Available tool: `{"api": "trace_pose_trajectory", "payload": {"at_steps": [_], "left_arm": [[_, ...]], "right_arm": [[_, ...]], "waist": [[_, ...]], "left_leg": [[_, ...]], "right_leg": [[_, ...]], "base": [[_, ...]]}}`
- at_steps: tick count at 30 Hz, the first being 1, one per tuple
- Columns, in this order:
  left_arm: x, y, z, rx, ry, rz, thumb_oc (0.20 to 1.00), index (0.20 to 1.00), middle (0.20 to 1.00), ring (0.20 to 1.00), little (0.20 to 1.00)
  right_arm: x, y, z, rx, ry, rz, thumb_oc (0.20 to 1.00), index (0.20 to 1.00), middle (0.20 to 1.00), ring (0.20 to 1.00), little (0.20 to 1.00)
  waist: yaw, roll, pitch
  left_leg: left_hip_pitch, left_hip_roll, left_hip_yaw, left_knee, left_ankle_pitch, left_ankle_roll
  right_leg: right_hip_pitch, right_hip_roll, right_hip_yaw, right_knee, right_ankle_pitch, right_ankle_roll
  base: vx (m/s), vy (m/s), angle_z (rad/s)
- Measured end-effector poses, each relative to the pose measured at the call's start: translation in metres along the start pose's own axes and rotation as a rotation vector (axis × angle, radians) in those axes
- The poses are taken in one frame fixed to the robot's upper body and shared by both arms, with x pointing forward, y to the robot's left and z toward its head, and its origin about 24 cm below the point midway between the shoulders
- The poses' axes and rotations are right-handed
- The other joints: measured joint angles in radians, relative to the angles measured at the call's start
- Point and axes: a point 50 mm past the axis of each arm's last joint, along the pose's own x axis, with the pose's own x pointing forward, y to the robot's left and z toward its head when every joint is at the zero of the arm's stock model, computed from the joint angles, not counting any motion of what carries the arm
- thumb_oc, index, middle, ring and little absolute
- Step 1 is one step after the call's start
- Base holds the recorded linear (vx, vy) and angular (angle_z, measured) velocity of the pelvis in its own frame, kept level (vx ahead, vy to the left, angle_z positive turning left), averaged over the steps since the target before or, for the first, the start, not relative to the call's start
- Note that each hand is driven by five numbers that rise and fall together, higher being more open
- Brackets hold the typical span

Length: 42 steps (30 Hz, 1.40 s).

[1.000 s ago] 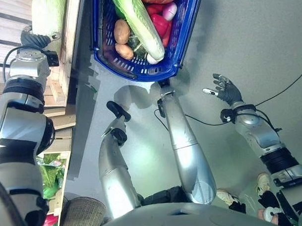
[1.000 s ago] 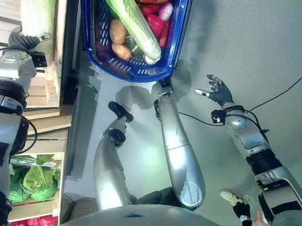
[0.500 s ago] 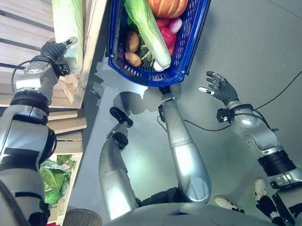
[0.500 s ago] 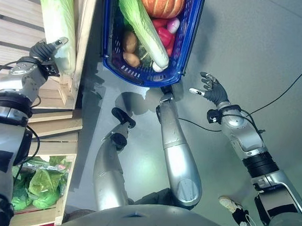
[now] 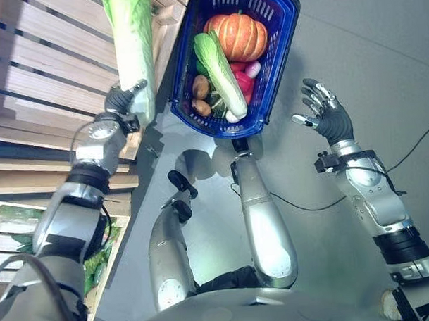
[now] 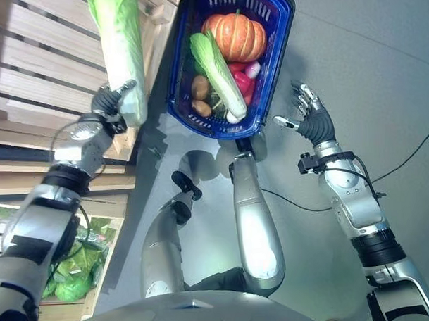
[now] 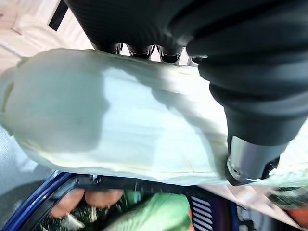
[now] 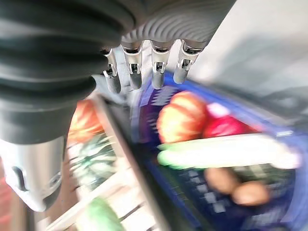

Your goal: Pick up fruits and vegetables into the basket

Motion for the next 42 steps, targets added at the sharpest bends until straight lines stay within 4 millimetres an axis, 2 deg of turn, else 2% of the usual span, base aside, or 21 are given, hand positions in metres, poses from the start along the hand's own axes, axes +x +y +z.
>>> {"api": "trace_pose_trajectory", "payload": {"at_steps": [2, 5, 8, 12, 16, 21, 29, 32, 36, 42], "left_arm": [[-0.005, -0.002, -0.007, 0.015, -0.018, -0.003, 0.200, 0.200, 0.200, 0.200, 0.200], [-0.011, -0.008, -0.009, 0.046, -0.065, 0.004, 0.200, 0.200, 0.200, 0.200, 0.200], [-0.015, -0.010, -0.006, 0.125, -0.136, 0.028, 0.200, 0.200, 0.200, 0.200, 0.200], [-0.018, -0.013, 0.001, 0.183, -0.208, 0.053, 0.200, 0.200, 0.200, 0.200, 0.200], [-0.025, -0.024, 0.017, 0.263, -0.349, 0.046, 0.200, 0.200, 0.200, 0.200, 0.200], [-0.031, -0.037, 0.028, 0.331, -0.447, 0.028, 0.200, 0.200, 0.200, 0.200, 0.200], [-0.045, -0.063, 0.040, 0.478, -0.604, -0.054, 0.200, 0.200, 0.200, 0.200, 0.200], [-0.049, -0.073, 0.033, 0.574, -0.620, -0.096, 0.200, 0.200, 0.200, 0.200, 0.200], [-0.051, -0.072, 0.021, 0.668, -0.585, -0.104, 0.200, 0.200, 0.200, 0.200, 0.200], [-0.056, -0.070, 0.014, 0.798, -0.588, -0.136, 0.200, 0.200, 0.200, 0.200, 0.200]], "right_arm": [[0.006, 0.002, 0.010, -0.001, -0.047, 0.016, 1.000, 1.000, 1.000, 1.000, 1.000], [0.017, 0.004, 0.025, 0.000, -0.106, 0.033, 1.000, 1.000, 1.000, 1.000, 1.000], [0.031, 0.011, 0.036, 0.108, -0.126, 0.042, 1.000, 1.000, 1.000, 1.000, 1.000], [0.036, 0.025, 0.031, 0.271, -0.072, 0.069, 1.000, 1.000, 1.000, 1.000, 1.000], [0.037, 0.054, 0.023, 0.477, -0.013, 0.117, 1.000, 1.000, 1.000, 1.000, 1.000], [0.044, 0.084, 0.030, 0.649, 0.000, 0.187, 1.000, 1.000, 1.000, 1.000, 1.000], [0.044, 0.107, 0.034, 0.785, 0.017, 0.254, 1.000, 1.000, 1.000, 1.000, 1.000], [0.043, 0.115, 0.025, 0.802, 0.068, 0.241, 1.000, 1.000, 1.000, 1.000, 1.000], [0.043, 0.117, 0.009, 0.828, 0.147, 0.172, 1.000, 1.000, 1.000, 1.000, 1.000], [0.041, 0.118, -0.009, 0.869, 0.249, 0.066, 1.000, 1.000, 1.000, 1.000, 1.000]], "waist": [[0.010, 0.007, 0.004], [0.047, 0.013, 0.007], [0.083, 0.020, 0.011], [0.115, 0.024, 0.013], [0.157, 0.025, 0.013], [0.200, 0.025, 0.012], [0.267, 0.018, 0.007], [0.292, -0.002, -0.071], [0.296, -0.034, -0.157], [0.304, -0.049, -0.190]], "left_leg": [[0.039, 0.001, -0.013, -0.018, 0.012, -0.004], [0.100, 0.003, -0.035, -0.041, 0.026, -0.012], [0.154, 0.008, -0.056, -0.051, 0.033, -0.016], [0.204, 0.019, -0.069, -0.052, 0.034, -0.018], [0.252, 0.018, -0.091, -0.070, 0.040, -0.017], [0.304, 0.027, -0.114, -0.085, 0.047, -0.021], [0.367, 0.036, -0.143, -0.105, 0.049, -0.022], [0.372, 0.035, -0.143, -0.124, 0.048, -0.022], [0.417, 0.033, -0.142, -0.155, 0.047, -0.022], [0.440, 0.027, -0.137, -0.159, 0.041, -0.014]], "right_leg": [[0.044, -0.001, -0.020, -0.009, -0.006, 0.000], [0.115, 0.001, -0.048, -0.016, -0.014, -0.009], [0.181, 0.001, -0.074, -0.025, -0.018, -0.015], [0.255, -0.001, -0.108, -0.043, -0.018, -0.016], [0.326, -0.007, -0.140, -0.065, -0.019, -0.016], [0.411, -0.007, -0.183, -0.096, -0.018, -0.019], [0.527, -0.005, -0.237, -0.154, -0.015, -0.018], [0.538, -0.003, -0.241, -0.176, -0.017, -0.014], [0.601, 0.000, -0.263, -0.226, -0.012, -0.005], [0.638, -0.002, -0.263, -0.257, -0.003, 0.008]], "base": [[0.01, -0.057, 0.16], [0.02, -0.093, 0.20], [0.03, -0.079, 0.18], [0.00, -0.119, 0.15], [0.07, -0.135, 0.19], [0.07, -0.125, 0.19], [0.09, -0.084, 0.18], [0.11, -0.042, 0.07], [0.08, -0.020, 0.09], [0.04, -0.010, 0.02]]}}
